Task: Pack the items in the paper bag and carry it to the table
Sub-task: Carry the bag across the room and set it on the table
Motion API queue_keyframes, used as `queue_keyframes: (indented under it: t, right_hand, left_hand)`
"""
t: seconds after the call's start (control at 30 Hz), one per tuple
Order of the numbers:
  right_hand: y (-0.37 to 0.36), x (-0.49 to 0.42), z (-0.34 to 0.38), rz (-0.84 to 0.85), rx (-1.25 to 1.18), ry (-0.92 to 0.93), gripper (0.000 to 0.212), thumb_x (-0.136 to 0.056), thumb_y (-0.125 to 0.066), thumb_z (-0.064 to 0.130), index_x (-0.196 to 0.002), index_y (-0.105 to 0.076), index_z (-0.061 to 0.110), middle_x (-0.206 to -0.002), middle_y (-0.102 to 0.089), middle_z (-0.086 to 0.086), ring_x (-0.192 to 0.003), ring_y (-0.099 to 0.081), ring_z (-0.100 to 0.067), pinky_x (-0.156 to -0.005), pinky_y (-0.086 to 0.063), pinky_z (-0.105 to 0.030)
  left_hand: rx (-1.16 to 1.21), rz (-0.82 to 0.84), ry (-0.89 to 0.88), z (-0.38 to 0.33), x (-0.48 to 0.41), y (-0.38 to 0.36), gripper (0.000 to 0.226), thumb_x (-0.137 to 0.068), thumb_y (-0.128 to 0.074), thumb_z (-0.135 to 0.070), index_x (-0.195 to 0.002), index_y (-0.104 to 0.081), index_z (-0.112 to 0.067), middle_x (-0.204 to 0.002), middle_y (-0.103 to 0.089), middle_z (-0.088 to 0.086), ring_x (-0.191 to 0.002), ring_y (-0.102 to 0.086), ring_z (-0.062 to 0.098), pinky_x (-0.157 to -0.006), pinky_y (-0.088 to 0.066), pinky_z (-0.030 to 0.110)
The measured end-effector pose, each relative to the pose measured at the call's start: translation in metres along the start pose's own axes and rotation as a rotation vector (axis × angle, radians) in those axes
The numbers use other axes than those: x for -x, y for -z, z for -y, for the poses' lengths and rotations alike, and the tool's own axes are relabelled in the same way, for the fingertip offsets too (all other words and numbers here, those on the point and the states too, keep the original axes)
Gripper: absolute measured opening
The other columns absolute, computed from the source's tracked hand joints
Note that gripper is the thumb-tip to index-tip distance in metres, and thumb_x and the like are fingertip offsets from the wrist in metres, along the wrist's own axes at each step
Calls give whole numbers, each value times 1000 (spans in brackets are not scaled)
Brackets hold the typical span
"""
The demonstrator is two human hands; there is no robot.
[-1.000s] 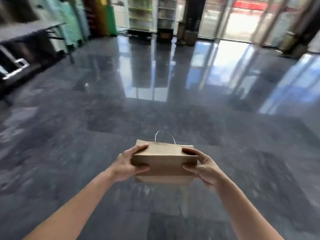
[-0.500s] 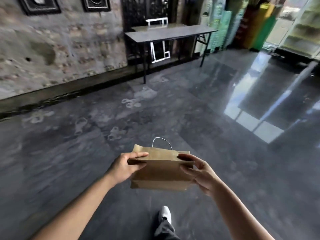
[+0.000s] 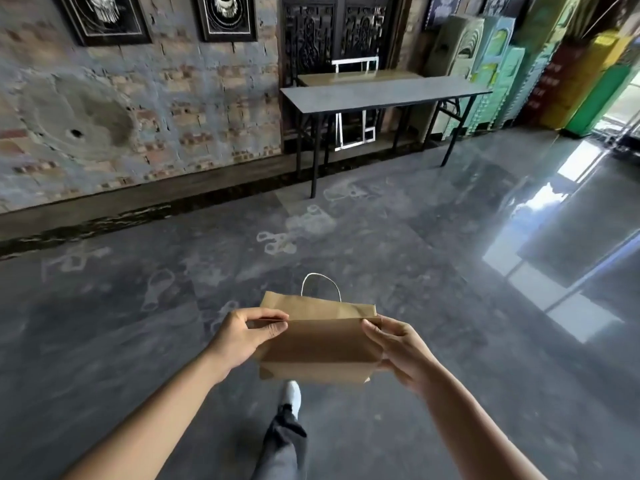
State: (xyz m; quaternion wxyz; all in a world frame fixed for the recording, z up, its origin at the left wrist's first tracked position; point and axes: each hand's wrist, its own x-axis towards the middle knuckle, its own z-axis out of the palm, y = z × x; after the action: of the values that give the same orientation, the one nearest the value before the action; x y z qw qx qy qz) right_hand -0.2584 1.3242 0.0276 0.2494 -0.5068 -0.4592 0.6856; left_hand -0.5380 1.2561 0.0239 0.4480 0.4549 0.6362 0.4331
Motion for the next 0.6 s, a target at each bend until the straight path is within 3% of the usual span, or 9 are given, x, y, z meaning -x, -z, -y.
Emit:
queue_keyframes:
  t: [0.13, 0.33, 0.5, 0.6]
  right_hand:
    - [23, -119, 56, -34, -33, 21, 14, -92, -65, 26, -100, -76, 20, -94, -75, -5, -80, -70, -19, -69, -58, -39]
    - [56, -264, 170, -88, -74, 44, 15, -91, -66, 26, -99, -76, 18, -89, -74, -6, -75, -70, -20, -75, -58, -49]
    - [99, -372, 243, -101, -156, 67, 22, -87, -69, 27, -105, -74, 17, -92, -73, -7, -79, -67, -23, -64, -58, -38]
    - [129, -441, 271, -124, -186, 81, 25, -81, -74, 24, -105, -75, 17, -90, -73, -4, -75, -68, -20, -56, -56, -32]
  left_hand:
    - [59, -20, -12, -11, -137, 7, 16, -77, -80, -9, -85, -78, -23, -89, -78, -6, -85, -68, 2, -77, -47, 9]
    - [-7, 15, -91, -72, -336, 24, 11, -80, -77, -10, -85, -78, -20, -86, -76, -16, -82, -64, -8, -76, -41, 3]
    - [-46, 44, -108, -121, -487, 18, 10, -79, -77, -5, -87, -76, -11, -60, -69, -24, -61, -60, -11, -65, -41, 2]
    - [-57, 70, -89, -134, -582, 8, 10, -77, -77, -4, -86, -76, -8, -65, -71, -18, -60, -62, -5, -62, -44, 5]
